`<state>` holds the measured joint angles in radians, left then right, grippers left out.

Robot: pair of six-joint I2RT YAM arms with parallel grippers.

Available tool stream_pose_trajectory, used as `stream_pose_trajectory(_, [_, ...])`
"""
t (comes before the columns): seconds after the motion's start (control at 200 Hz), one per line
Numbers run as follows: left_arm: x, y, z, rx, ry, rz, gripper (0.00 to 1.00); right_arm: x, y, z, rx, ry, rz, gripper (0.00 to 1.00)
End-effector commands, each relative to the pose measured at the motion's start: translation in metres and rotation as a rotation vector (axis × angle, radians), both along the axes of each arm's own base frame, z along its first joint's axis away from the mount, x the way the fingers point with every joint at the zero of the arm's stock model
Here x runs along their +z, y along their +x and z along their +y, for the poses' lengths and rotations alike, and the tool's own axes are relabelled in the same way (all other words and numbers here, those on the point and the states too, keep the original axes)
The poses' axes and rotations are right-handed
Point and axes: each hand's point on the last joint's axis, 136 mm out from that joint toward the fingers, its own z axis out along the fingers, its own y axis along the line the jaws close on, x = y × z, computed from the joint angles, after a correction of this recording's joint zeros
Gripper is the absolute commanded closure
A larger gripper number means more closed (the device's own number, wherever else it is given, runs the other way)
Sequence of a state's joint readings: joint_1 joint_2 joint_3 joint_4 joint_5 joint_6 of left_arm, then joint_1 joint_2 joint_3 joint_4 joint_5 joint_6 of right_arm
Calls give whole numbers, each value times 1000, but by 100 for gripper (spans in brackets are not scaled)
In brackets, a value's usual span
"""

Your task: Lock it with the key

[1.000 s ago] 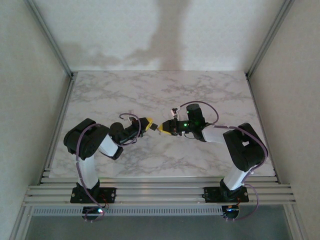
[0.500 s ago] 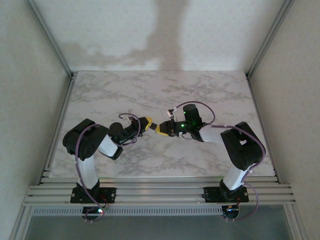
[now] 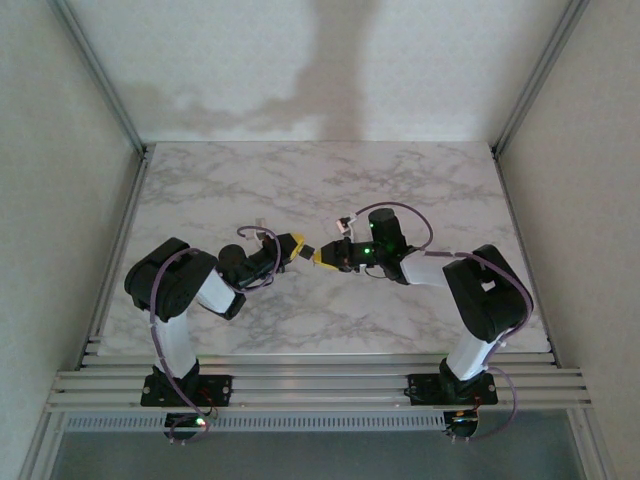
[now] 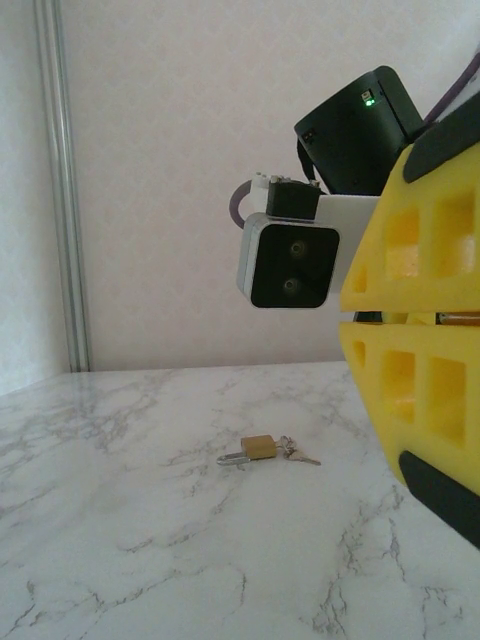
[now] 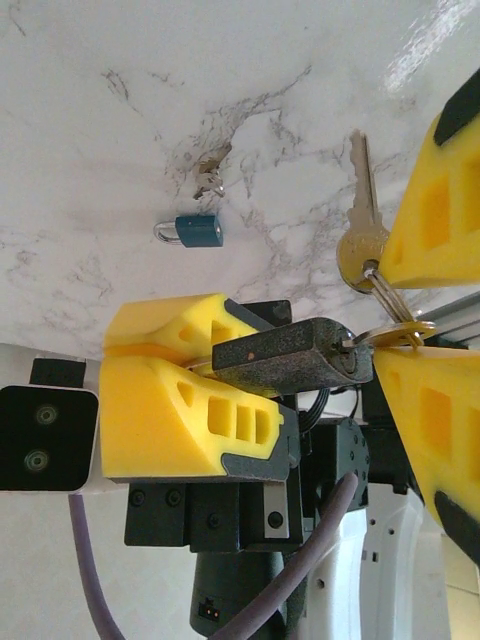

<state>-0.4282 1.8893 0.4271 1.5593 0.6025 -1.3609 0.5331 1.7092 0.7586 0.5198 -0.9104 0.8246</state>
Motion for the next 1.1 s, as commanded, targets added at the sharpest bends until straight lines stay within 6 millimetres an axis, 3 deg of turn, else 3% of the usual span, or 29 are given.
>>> stream_pose_trajectory(0.0, [79, -11, 6, -5, -130, -314, 100, 16, 9, -5, -38, 44, -57, 78])
stream_pose_trajectory(1.096, [82, -16, -2, -42, -130, -330, 100, 25, 9, -2, -38, 115, -72, 78])
